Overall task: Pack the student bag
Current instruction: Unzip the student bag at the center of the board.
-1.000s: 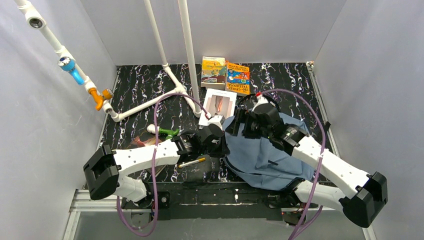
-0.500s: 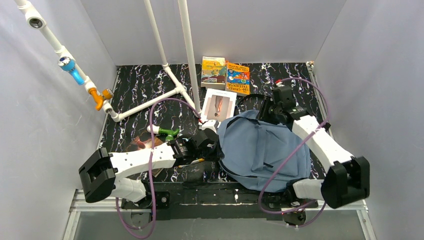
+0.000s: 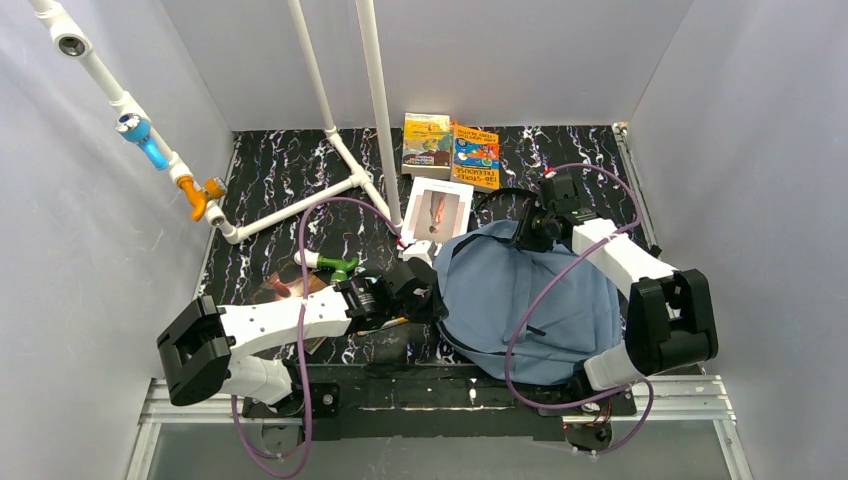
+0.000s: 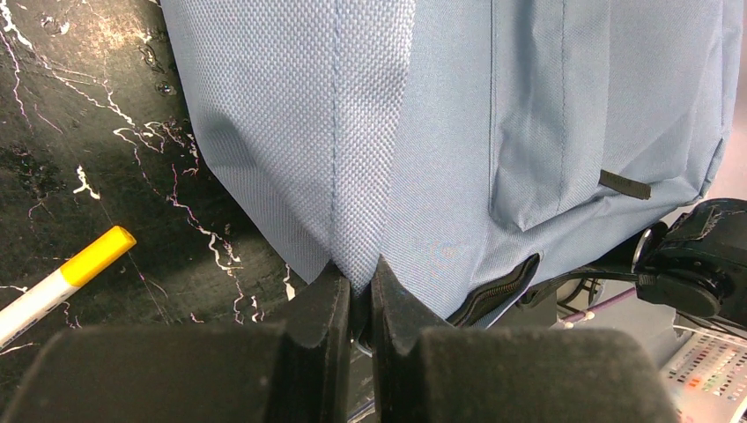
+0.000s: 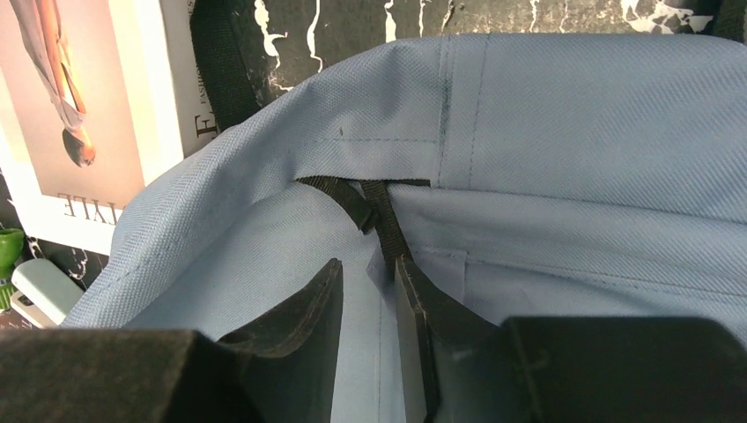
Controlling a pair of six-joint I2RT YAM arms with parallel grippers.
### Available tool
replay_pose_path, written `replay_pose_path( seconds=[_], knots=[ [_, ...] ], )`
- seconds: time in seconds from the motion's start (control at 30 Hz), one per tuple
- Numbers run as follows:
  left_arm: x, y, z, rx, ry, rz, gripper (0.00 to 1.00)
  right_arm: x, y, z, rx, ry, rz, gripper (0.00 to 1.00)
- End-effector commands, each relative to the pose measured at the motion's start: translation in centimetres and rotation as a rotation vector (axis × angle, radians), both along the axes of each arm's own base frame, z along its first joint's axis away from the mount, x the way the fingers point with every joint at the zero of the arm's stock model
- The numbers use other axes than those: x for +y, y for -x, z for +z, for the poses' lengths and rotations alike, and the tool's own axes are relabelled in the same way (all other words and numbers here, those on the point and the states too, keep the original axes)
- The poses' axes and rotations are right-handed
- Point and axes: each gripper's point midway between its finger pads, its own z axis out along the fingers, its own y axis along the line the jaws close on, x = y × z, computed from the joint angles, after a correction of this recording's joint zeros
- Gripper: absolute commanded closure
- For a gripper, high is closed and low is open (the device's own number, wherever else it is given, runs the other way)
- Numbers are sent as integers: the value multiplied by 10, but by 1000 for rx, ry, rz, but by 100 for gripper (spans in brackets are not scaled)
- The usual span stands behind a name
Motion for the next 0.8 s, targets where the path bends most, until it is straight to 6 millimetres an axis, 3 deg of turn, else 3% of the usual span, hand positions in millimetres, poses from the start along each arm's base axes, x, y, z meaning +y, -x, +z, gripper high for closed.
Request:
replay_pose_path(
  seconds=[0.0,0.33,0.5,0.63,0.77],
  knots=[
    [1,1,15,-24,34,-11,100,10,-16,6,-63,-49,20,64],
    [-6,3,14,-9,40,-31,100,27,-25,-12,-46,-125,70,65],
    [-7,3,12,-3,37,-35,100,26,-26,-20,-41,-117,66,65],
    [-7,4,12,0,29,-40,100,20,-25,-25,-47,-66,98,53],
    [-6,4,11,0,25,-41,100,11,-28,-28,-89,4,137,50]
  ],
)
